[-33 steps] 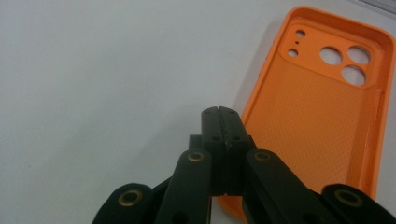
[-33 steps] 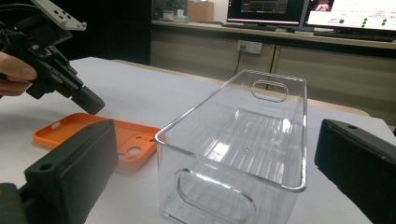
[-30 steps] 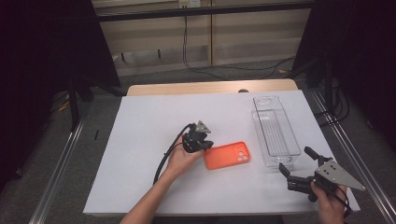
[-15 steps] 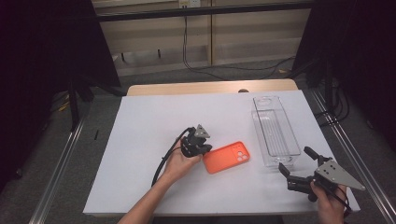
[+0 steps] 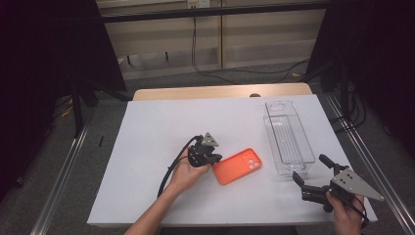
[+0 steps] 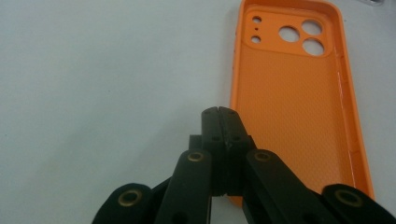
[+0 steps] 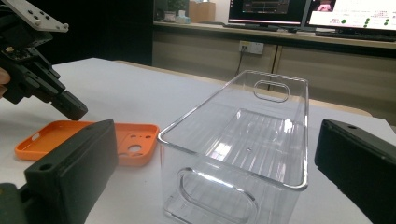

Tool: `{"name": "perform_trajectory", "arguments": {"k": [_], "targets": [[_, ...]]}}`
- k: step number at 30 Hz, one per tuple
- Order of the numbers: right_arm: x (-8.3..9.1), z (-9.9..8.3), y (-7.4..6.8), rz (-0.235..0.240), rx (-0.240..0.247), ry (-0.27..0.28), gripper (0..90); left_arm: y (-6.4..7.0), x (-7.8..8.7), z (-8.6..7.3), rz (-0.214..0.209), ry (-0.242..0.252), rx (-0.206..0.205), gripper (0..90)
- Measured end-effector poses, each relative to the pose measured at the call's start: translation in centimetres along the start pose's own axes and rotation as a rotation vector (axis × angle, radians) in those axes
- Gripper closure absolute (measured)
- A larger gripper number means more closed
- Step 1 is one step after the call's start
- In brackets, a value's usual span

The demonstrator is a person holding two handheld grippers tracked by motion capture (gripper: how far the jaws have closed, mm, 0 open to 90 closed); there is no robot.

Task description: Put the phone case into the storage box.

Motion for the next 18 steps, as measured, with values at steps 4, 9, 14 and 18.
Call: {"name": "perform_trajectory", "arguments": {"k": [4,9,14,18], "targets": [[0.1,0.0,0.1,-0.003,0.006,0.003,0.0,0.4,0.1,-0.2,-0.01,0.004,0.004,90.0],[0.1,0.0,0.0,0.002,0.004,0.001,0.0,0.8,0.3,-0.4,-0.018,0.009,0.014,90.0],[0.1,0.1,0.1,0.005,0.004,0.005,0.0,1.1,0.4,-0.5,-0.037,0.001,0.024,90.0],[0.0,0.1,0.1,0.002,0.003,0.004,0.0,1.3,0.5,-0.6,-0.054,-0.005,0.024,90.0]]}}
Point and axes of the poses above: each handheld gripper's, and its own axes: x roughly backward along the jaws, z roughly out of its top, y roughly to its right, the point moved 7 cm from there along -x, roughly forward along the jaws, and after that the axes turned 4 degrees about -z, right-handed, at the moved point
